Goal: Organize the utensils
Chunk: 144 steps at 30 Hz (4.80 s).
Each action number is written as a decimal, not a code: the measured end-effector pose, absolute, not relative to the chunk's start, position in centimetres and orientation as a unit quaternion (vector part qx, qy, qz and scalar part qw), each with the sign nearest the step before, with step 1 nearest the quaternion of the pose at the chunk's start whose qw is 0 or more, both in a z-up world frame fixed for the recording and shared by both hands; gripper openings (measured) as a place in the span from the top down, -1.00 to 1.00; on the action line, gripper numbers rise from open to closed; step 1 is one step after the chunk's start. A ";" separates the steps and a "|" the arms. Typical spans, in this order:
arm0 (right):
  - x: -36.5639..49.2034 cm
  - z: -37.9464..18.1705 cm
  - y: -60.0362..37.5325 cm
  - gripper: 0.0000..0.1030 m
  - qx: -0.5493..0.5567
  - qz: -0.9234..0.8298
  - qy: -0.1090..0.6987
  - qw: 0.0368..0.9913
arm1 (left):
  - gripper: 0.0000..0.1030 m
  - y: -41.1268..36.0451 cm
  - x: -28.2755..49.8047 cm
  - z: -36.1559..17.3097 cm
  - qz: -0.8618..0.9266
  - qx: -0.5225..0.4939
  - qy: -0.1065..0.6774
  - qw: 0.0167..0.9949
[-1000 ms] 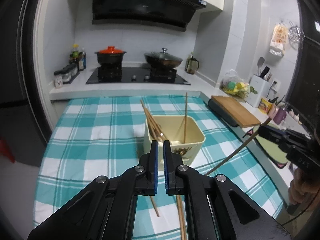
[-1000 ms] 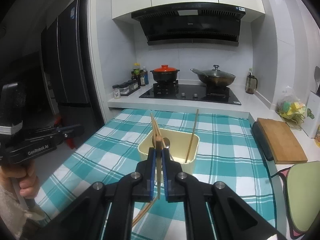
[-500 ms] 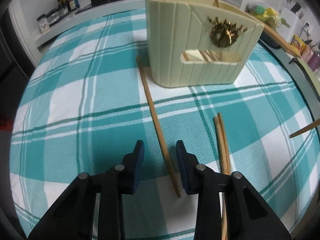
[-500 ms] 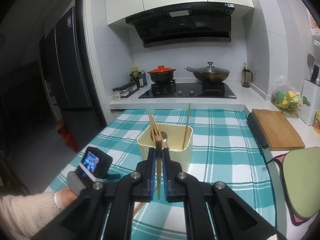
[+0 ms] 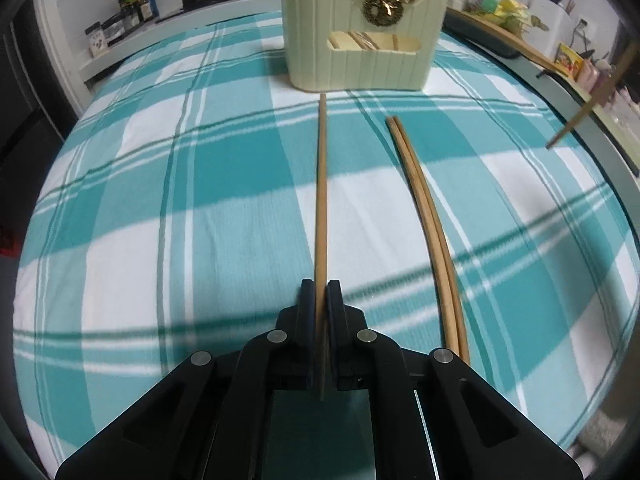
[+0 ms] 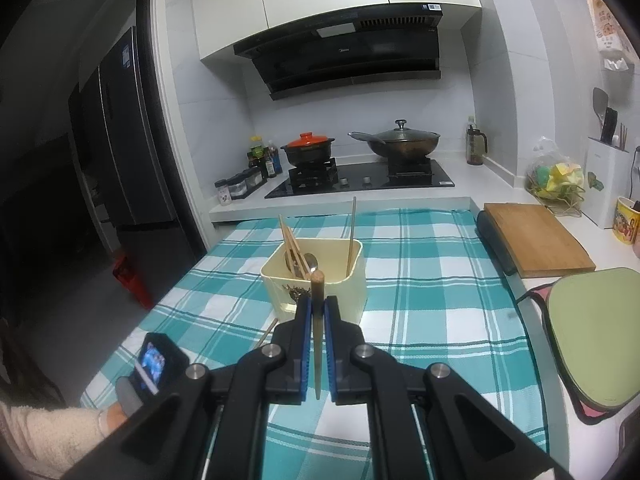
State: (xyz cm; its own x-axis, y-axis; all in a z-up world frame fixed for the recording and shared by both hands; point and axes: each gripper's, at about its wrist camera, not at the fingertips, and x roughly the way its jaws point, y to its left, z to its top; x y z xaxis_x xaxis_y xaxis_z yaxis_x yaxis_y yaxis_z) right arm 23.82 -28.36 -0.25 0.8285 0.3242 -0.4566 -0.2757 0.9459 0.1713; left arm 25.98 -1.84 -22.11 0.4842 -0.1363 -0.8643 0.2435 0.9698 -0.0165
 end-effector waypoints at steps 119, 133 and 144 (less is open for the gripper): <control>47.0 -0.6 -23.5 0.34 0.036 0.152 0.358 0.921 | -0.62 0.4 45.0 -2.9 -0.139 0.012 0.434 0.890; 28.8 -13.6 -24.9 0.29 -0.022 0.117 0.424 0.898 | -0.88 1.2 29.9 -15.2 -0.153 -0.033 0.465 0.871; 22.7 -18.9 -23.0 0.30 0.022 0.088 0.434 0.896 | -0.88 -4.7 30.3 -20.9 -0.138 0.051 0.458 0.877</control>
